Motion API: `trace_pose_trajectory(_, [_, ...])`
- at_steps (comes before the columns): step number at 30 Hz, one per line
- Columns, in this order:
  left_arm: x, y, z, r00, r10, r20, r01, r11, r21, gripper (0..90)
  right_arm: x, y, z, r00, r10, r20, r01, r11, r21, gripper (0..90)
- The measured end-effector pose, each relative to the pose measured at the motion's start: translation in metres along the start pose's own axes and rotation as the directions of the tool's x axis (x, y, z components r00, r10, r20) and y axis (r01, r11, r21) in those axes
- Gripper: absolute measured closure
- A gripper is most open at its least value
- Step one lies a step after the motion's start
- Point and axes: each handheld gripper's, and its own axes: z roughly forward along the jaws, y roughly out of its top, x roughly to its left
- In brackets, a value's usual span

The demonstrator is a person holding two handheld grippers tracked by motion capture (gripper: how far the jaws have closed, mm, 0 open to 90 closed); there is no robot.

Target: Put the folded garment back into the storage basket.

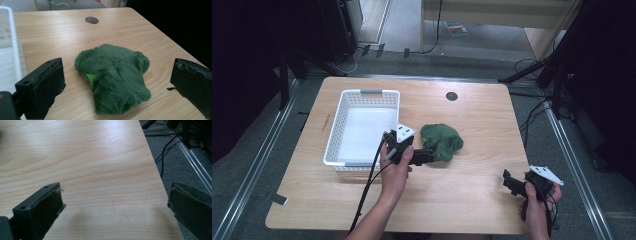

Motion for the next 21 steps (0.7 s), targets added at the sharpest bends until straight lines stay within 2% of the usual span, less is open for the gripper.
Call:
trace_pose_trajectory(9, [-0.015,-0.002,0.030,0.9998,0.019,0.005,-0.019,0.9989,0.042,0.0,0.000,0.000,0.000,1.0000,0.009,0.000,-0.009,1.000,0.003,0.0])
trace_pose_trajectory(14, [-0.021,-0.003,0.041,0.9999,0.013,0.008,-0.013,0.9983,0.057,0.0,0.000,0.000,0.000,0.9999,0.010,0.004,-0.010,1.000,0.003,0.0])
trace_pose_trajectory(16, [-0.026,-0.007,0.049,1.0000,0.007,0.004,-0.008,0.9965,0.083,0.0,0.000,0.000,0.000,1.0000,0.006,0.002,-0.006,1.000,0.002,0.0])
trace_pose_trajectory(21, [-0.029,-0.014,0.061,0.9999,0.013,-0.005,-0.013,0.9940,0.109,0.0,0.000,0.000,0.000,1.0000,0.009,0.003,-0.009,1.000,0.001,0.0])
